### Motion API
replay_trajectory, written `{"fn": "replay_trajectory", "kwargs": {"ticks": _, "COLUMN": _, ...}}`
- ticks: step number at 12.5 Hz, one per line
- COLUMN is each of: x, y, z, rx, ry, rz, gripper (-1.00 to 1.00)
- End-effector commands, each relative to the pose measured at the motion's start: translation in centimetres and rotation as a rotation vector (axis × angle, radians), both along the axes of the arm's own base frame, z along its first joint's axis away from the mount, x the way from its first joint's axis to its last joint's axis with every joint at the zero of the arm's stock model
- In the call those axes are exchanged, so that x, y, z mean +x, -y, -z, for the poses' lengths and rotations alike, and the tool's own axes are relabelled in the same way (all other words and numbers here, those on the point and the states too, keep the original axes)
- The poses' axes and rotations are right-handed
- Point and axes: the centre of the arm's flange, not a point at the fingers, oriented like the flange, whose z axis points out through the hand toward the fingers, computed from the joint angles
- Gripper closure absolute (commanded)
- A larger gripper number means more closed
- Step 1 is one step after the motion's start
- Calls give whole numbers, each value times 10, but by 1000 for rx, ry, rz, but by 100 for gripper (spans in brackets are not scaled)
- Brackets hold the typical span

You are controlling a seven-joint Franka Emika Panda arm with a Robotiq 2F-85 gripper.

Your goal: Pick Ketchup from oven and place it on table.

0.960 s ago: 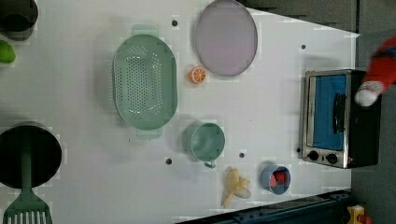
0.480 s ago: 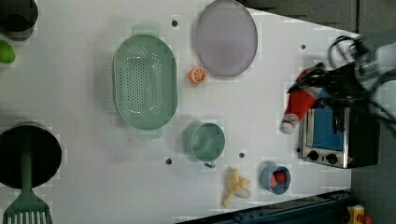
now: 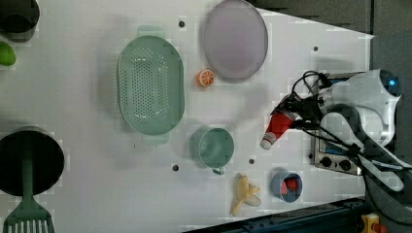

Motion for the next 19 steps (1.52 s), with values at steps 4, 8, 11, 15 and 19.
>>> {"fn": "replay_trajectory", "kwargs": {"ticks": 4, "x": 4, "y": 3, "z": 16, "rx": -10, "ry": 75, "rz": 47, "gripper": -98}}
{"fn": "replay_trajectory", "kwargs": {"ticks": 8, "x": 23, "y": 7, "z": -48, "rx": 16, "ry": 155, "rz": 63, "gripper": -100}}
{"fn": "replay_trajectory", "kwargs": {"ticks": 11, "x": 40, "y": 10, "z": -171, "rx": 68, "ry": 241, "rz": 72, "gripper": -100}}
{"fn": "replay_trajectory", "kwargs": {"ticks": 15, "x": 48, "y": 16, "z": -349, "rx": 66, "ry": 418, "rz": 37, "gripper": -100}}
{"fn": "replay_trajectory", "kwargs": {"ticks": 19, "x": 25, "y": 26, "z": -420, "rx": 9, "ry": 308, "rz": 34, "gripper": -100}}
